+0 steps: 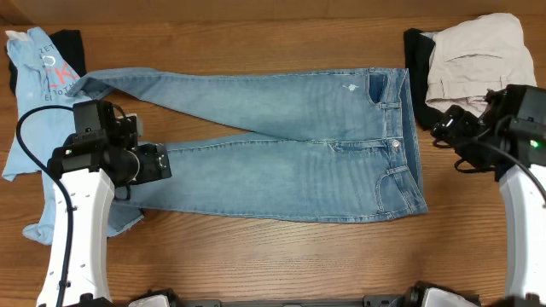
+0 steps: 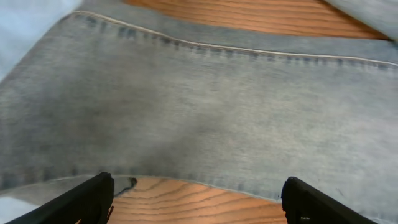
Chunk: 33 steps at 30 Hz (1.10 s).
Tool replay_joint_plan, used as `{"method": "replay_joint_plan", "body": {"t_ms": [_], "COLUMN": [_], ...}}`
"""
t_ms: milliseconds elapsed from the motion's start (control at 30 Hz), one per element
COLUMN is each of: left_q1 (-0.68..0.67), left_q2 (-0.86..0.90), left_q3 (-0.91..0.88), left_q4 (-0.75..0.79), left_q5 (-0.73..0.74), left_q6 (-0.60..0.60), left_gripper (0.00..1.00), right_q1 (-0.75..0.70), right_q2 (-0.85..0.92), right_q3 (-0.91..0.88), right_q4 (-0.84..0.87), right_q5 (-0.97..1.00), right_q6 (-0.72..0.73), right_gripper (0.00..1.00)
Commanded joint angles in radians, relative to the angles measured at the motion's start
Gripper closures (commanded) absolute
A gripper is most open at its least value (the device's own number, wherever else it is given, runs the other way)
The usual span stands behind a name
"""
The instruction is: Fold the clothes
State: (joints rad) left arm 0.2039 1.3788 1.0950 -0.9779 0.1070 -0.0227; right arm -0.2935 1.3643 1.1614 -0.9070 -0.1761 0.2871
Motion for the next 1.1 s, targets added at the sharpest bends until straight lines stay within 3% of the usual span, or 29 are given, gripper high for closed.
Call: {"method": "replay_joint_plan", "body": {"t_ms": [0,100,267,400,500,600,733,800,833,867,967,1067], "left_q1": [-0.026,-0.035,-0.035,-0.035,-0.035,-0.035,-0.035,-0.035,-0.035,-0.035,-0.035,-0.035], "left_q2": [0.015,0.015,0.017,0.022,0.022,0.022,0.022,0.022,0.022,0.022,0.022,0.022], "left_q3": [-0.001,-0.001,-0.001,-0.001,-0.001,-0.001,-0.001,-0.001,-0.001,-0.001,-0.001,-0.001], "left_q4": [0.047,0.091,0.109,0.124,0.129,0.138,0.137,0.137,0.137,0.137,0.138,0.138], "left_q5": [0.077,0.101,0.100,0.100,0.100,0.101,0.101,0.104,0.104,0.104,0.104,0.104], "left_q6": [0.061,0.061,0.061,0.061,0.061,0.061,0.061,0.061,0.061,0.061,0.061,0.061], "left_gripper": [0.10,0.10,0.07,0.05,0.05,0.05,0.05,0.05,0.05,0.05,0.05,0.05], "right_q1": [0.003,0.004,0.005,0.020,0.025,0.025,0.025,0.025,0.025,0.025,0.025,0.025], "right_q2": [0.121,0.225,0.317,0.372,0.381,0.381,0.381,0.381,0.381,0.381,0.381,0.376], "right_q3": [0.024,0.024,0.014,-0.040,-0.082,-0.129,-0.149,-0.149,-0.152,-0.158,-0.160,-0.141], "right_q4": [-0.023,-0.076,-0.122,-0.112,-0.082,0.007,0.122,0.121,0.100,0.084,0.036,0.023], "right_q5": [0.003,-0.007,-0.130,-0.181,-0.180,-0.154,-0.125,-0.126,-0.136,-0.160,-0.233,-0.253], "right_q6": [-0.007,-0.015,-0.171,-0.217,-0.217,-0.217,-0.217,-0.217,-0.217,-0.217,-0.217,-0.217], "right_gripper": [0.16,0.16,0.16,0.31,0.34,0.32,0.23,0.25,0.34,0.56,0.92,0.96]}}
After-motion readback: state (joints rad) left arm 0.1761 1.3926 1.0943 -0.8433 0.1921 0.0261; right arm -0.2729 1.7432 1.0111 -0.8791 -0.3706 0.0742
